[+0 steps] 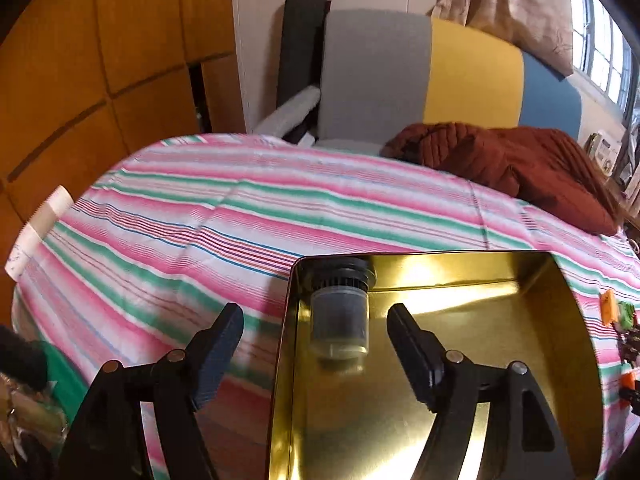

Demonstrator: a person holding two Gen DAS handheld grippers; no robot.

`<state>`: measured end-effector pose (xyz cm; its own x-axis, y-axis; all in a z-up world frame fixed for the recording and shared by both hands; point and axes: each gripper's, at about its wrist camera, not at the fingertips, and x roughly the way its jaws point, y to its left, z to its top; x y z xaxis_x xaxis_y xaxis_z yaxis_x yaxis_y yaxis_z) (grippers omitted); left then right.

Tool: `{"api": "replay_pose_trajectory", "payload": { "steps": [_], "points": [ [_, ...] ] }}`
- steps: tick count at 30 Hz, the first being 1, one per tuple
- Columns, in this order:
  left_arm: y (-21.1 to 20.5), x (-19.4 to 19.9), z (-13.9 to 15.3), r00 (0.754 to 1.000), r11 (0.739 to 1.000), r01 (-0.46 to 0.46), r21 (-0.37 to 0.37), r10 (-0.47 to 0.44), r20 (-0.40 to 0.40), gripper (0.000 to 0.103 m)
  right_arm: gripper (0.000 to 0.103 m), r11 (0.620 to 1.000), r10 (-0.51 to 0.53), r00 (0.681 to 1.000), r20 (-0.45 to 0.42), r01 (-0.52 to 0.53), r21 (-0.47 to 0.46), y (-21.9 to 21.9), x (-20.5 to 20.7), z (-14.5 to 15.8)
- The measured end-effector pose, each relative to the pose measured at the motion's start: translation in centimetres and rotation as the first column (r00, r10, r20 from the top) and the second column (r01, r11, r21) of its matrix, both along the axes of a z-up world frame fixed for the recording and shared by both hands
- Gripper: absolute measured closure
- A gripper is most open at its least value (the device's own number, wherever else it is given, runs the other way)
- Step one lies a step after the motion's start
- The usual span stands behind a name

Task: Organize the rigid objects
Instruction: 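Carry the clear cup into the gold tray corner and open the left tool, then carry the orange cube stack into the tray beside the cup, open right tool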

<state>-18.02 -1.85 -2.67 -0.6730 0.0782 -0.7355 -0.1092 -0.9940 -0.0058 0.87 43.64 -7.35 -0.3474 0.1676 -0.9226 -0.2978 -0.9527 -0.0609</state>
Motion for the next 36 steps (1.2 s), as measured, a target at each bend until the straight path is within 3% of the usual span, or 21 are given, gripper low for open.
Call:
{"api": "replay_pose_trajectory", "payload": {
  "steps": [8, 15, 26, 31, 36],
  "points": [
    [0.8, 7.5, 3.4, 0.996, 0.999, 0.017, 0.035, -0.014, -0.083, 0.027, 0.059, 1.000, -0.005, 1.000, -0.014, 0.005, 0.029, -0.7, 1.1, 0.4],
    [1.4, 11.8, 4.2, 0.995, 0.999, -0.027, 0.047, 0.031, -0.095, 0.028, 0.059, 0.999, -0.034, 0.998, -0.046, 0.036, 0.040, -0.5, 1.1, 0.2],
    [1.2, 14.2, 3.5, 0.996, 0.999, -0.029, 0.024, 0.031, -0.083, 0.028, 0.059, 0.999, -0.039, 0.995, -0.094, 0.037, -0.020, -2.4, 0.5, 0.5],
    [1.0, 14.6, 3.1, 0.997, 1.000, -0.024, 0.014, 0.025, -0.073, 0.028, 0.059, 0.999, 0.002, 0.982, -0.188, -0.011, -0.047, -5.2, -0.3, 3.3],
    [0.4, 14.9, 2.9, 0.997, 0.999, -0.035, 0.011, 0.035, -0.072, 0.028, 0.059, 0.987, 0.121, 0.954, -0.275, -0.146, -0.073, -10.1, -2.0, 7.1]
  ]
}}
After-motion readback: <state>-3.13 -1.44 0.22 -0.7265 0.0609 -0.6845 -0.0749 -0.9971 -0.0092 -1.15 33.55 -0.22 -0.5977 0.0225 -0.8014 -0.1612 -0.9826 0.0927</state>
